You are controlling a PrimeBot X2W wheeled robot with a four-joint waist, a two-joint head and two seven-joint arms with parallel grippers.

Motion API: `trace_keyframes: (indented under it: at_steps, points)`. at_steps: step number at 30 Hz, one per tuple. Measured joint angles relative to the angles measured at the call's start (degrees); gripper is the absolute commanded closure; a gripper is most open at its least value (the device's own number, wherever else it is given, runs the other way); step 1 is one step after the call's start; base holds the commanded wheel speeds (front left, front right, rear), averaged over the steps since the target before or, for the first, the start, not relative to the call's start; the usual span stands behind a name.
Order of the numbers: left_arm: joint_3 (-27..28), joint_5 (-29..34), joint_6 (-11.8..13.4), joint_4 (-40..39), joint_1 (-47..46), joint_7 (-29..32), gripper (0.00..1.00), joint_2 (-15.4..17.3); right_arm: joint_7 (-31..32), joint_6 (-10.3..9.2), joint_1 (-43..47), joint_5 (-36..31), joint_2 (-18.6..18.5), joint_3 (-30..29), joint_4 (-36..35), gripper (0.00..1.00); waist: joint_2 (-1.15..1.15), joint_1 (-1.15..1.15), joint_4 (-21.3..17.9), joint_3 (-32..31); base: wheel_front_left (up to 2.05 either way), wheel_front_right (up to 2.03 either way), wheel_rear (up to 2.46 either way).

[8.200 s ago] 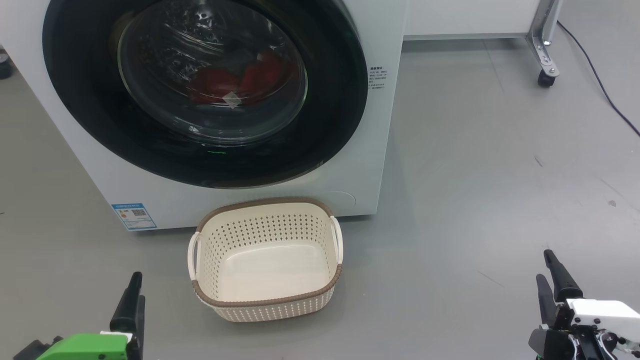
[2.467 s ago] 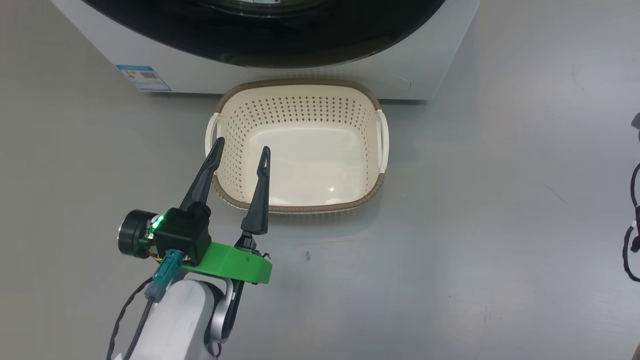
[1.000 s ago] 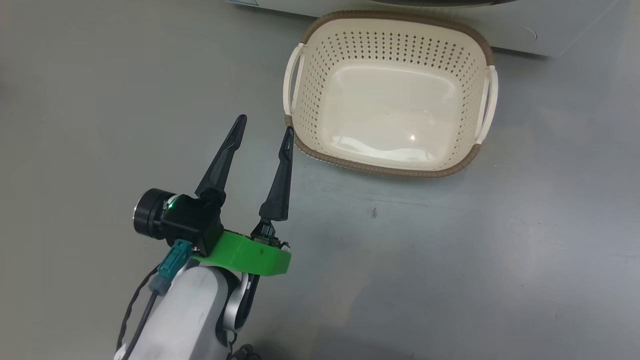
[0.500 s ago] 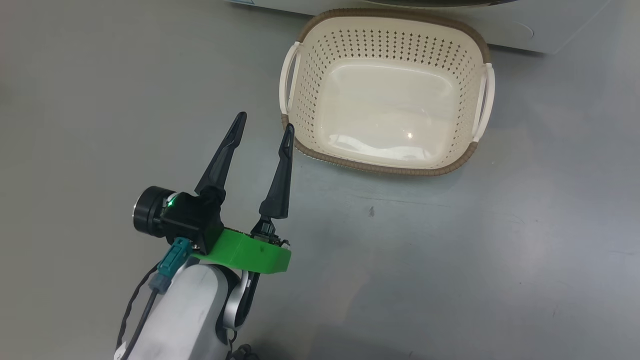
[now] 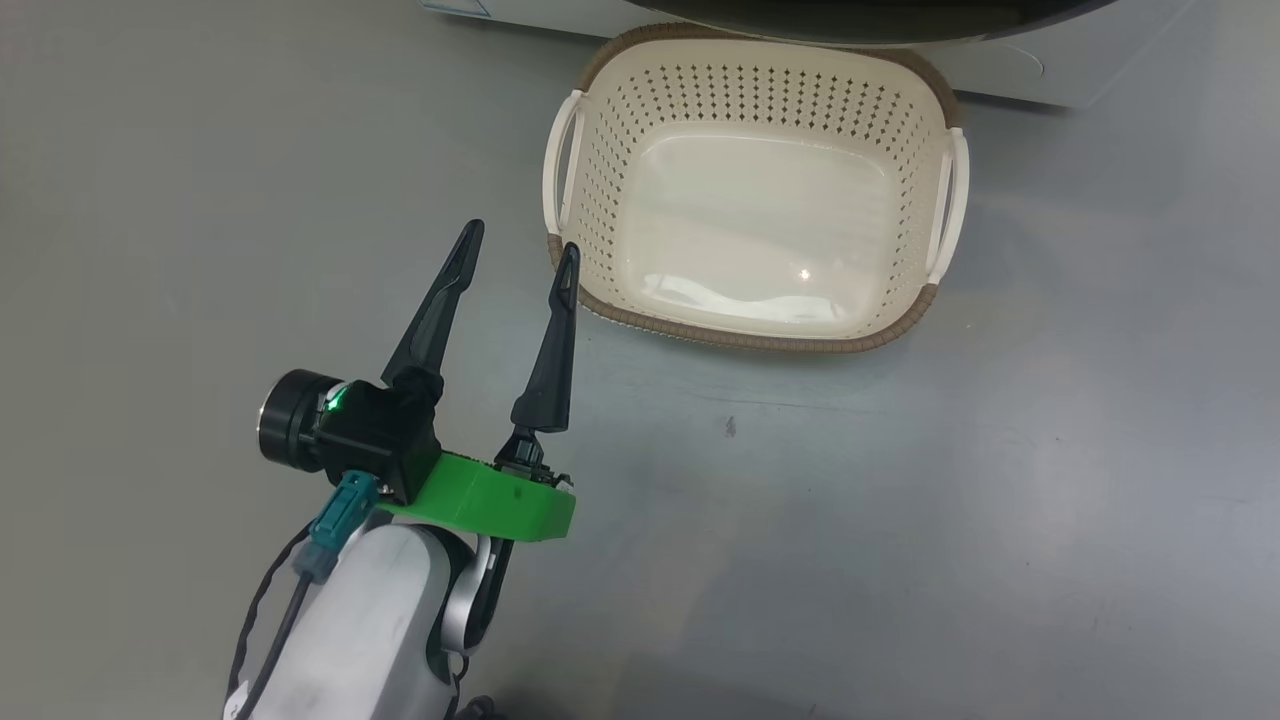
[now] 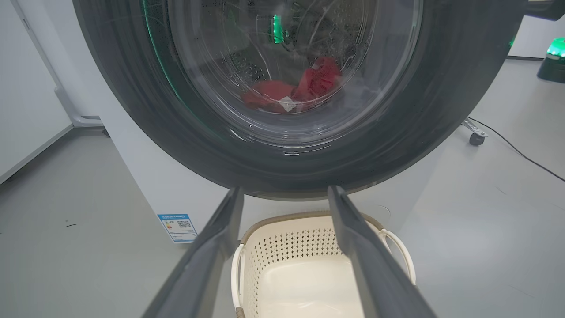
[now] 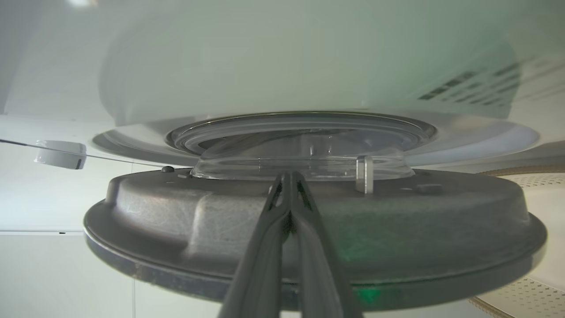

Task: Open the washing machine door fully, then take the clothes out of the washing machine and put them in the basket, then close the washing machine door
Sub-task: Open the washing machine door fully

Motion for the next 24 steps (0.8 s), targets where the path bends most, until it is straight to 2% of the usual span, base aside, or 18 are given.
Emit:
trace_keyframes:
  at_steps: [3, 9, 24]
  points:
    - [0.01, -0.02, 0.0, -0.01, 0.0, 0.0, 0.0, -0.01, 1.36, 0.02, 0.23, 0.52, -0.01, 0.31, 0.01, 1.0, 0.0, 0.0, -0.15, -0.17, 0.0, 0.0, 0.0]
    - [0.65, -0.02, 0.0, 0.75, 0.01, 0.0, 0.0, -0.01, 4.75, 1.27, 3.05, 2.05, 0.63, 1.07, 0.25, 1.0, 0.0, 0.0, -0.62, -1.4, 0.0, 0.0, 0.0]
    - [0.96, 0.18, 0.0, 2.52, 0.53, 0.0, 0.0, -0.01, 8.47, 3.93, 9.65, 3.65, 3.65, 2.78, 0.01, 1.0, 0.0, 0.0, -1.82, -5.46, 0.0, 0.0, 0.0]
